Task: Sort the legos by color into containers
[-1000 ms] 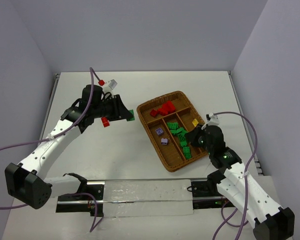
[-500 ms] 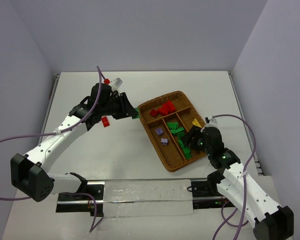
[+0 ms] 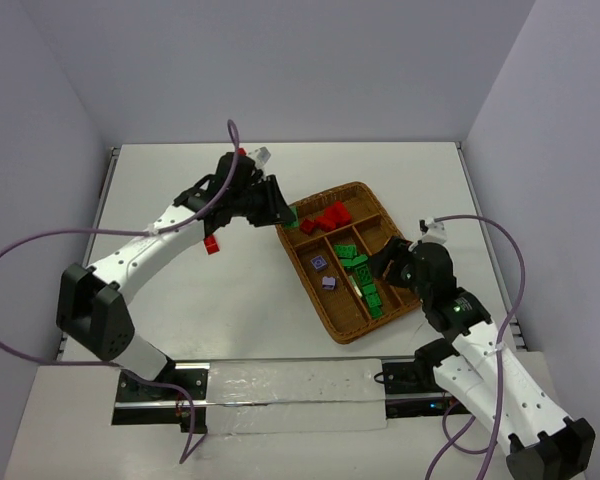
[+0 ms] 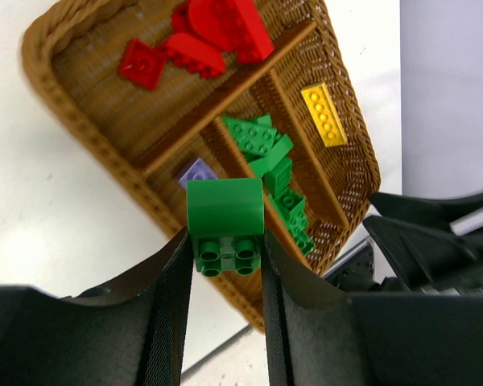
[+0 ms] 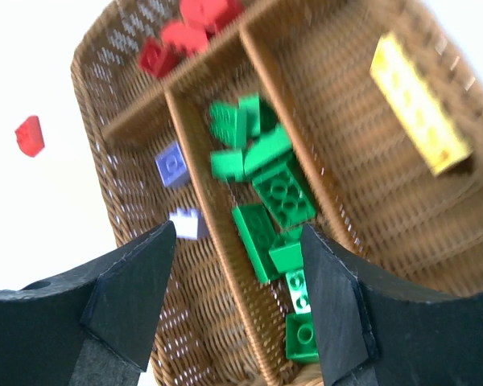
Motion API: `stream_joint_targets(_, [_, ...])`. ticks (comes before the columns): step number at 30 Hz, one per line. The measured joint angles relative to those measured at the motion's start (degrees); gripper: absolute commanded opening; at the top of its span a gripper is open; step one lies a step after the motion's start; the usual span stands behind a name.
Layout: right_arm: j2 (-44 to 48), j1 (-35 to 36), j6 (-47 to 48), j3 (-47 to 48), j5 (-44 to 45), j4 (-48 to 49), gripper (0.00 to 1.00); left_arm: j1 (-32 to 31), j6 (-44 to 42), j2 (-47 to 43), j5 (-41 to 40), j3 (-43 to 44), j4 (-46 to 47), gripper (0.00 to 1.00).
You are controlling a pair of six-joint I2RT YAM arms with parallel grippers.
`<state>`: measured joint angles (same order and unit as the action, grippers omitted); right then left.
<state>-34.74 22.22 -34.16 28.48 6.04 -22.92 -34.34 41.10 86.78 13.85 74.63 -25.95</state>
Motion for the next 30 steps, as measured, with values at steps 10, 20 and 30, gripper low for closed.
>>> stream_joint_targets(10, [4.63, 0.00, 1.20, 2.39, 7.39, -1.84, 0.71, -13.79, 1.65, 12.33, -4.87, 9.73, 0.56, 0.00])
stream_joint_targets(20, [17.99, 0.00, 0.52, 2.47, 16.67, -4.86, 0.71, -24.14, 4.82, 23.46, -7.64, 14.41, 1.38, 0.00])
stream_joint_targets(30, [23.10, 0.00, 0.53, 3.38, 21.60, -7.06, 0.71, -28.14, 5.15, 32.12, -5.39, 21.96, 2.65, 0.30])
